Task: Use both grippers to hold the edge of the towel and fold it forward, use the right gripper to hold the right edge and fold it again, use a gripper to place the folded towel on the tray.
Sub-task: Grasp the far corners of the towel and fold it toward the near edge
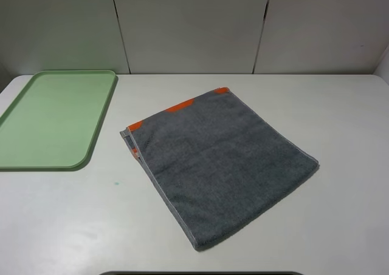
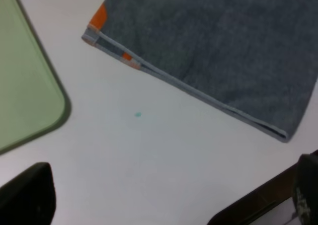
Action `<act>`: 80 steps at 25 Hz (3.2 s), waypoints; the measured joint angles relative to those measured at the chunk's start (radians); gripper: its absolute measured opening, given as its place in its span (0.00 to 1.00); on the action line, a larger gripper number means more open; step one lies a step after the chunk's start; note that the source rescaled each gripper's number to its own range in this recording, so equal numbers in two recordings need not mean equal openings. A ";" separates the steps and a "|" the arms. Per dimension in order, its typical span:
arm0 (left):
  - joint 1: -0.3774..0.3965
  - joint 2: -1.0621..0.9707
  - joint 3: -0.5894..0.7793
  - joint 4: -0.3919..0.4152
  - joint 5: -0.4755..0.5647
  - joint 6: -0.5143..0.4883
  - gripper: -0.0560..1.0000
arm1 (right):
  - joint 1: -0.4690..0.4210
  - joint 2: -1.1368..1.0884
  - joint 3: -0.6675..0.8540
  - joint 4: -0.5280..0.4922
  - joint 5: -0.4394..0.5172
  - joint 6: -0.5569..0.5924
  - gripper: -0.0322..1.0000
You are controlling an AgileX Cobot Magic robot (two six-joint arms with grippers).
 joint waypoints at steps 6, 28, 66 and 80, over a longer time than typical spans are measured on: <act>0.000 0.000 0.000 -0.023 -0.012 0.004 0.96 | 0.119 0.085 -0.002 0.020 -0.015 0.060 1.00; -0.321 0.409 -0.104 0.073 -0.017 0.044 0.94 | 0.404 0.336 -0.002 -0.182 -0.190 0.440 1.00; -0.905 1.079 -0.139 0.054 -0.392 -0.032 0.93 | 0.404 0.549 0.210 -0.162 -0.462 0.613 1.00; -0.911 1.298 -0.427 0.051 -0.314 -0.053 0.93 | 0.404 0.564 0.212 -0.137 -0.514 0.591 1.00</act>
